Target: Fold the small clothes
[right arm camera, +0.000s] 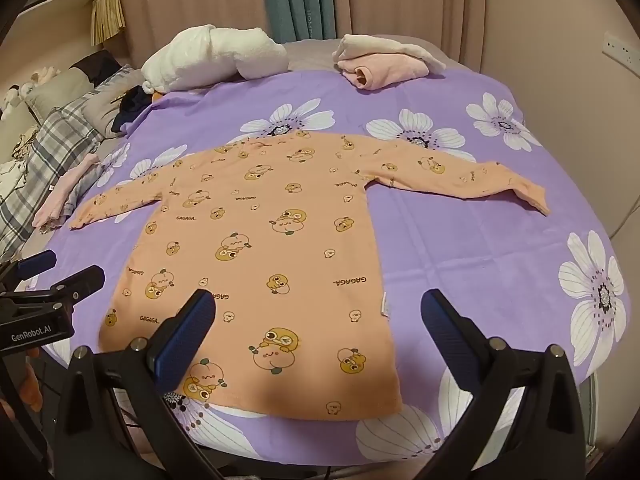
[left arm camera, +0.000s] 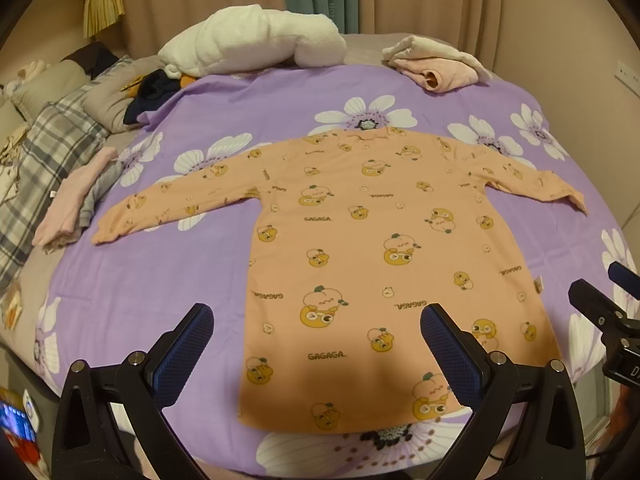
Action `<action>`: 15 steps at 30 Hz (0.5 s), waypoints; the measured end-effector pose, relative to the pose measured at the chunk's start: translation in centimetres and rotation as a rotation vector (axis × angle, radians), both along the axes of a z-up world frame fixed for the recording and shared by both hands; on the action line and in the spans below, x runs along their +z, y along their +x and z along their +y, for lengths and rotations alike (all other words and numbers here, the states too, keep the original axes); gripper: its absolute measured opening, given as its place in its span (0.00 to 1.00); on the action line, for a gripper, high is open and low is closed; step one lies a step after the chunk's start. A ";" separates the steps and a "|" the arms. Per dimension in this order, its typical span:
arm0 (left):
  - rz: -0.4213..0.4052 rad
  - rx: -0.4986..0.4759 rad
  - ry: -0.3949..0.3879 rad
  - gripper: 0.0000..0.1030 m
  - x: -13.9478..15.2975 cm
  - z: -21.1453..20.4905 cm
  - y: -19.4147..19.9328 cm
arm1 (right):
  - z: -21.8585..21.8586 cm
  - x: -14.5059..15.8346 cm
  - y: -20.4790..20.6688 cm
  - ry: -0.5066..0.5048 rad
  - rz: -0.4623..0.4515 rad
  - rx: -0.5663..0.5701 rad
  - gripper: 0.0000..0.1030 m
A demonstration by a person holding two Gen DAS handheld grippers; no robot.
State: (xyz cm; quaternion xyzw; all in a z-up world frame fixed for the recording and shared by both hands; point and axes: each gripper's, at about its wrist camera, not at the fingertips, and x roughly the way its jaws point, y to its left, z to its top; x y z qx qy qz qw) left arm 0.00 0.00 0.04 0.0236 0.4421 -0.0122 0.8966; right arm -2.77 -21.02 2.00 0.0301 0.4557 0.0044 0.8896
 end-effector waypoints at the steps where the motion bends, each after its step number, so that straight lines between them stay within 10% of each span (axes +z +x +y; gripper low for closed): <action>1: -0.007 0.002 -0.002 0.99 0.0 -0.1 0.0 | 0.0 0.0 0.0 0.000 0.000 -0.001 1.00; 15: -0.014 0.004 -0.004 0.99 0.1 -0.1 -0.1 | -0.4 0.3 0.0 0.001 -0.002 -0.003 1.00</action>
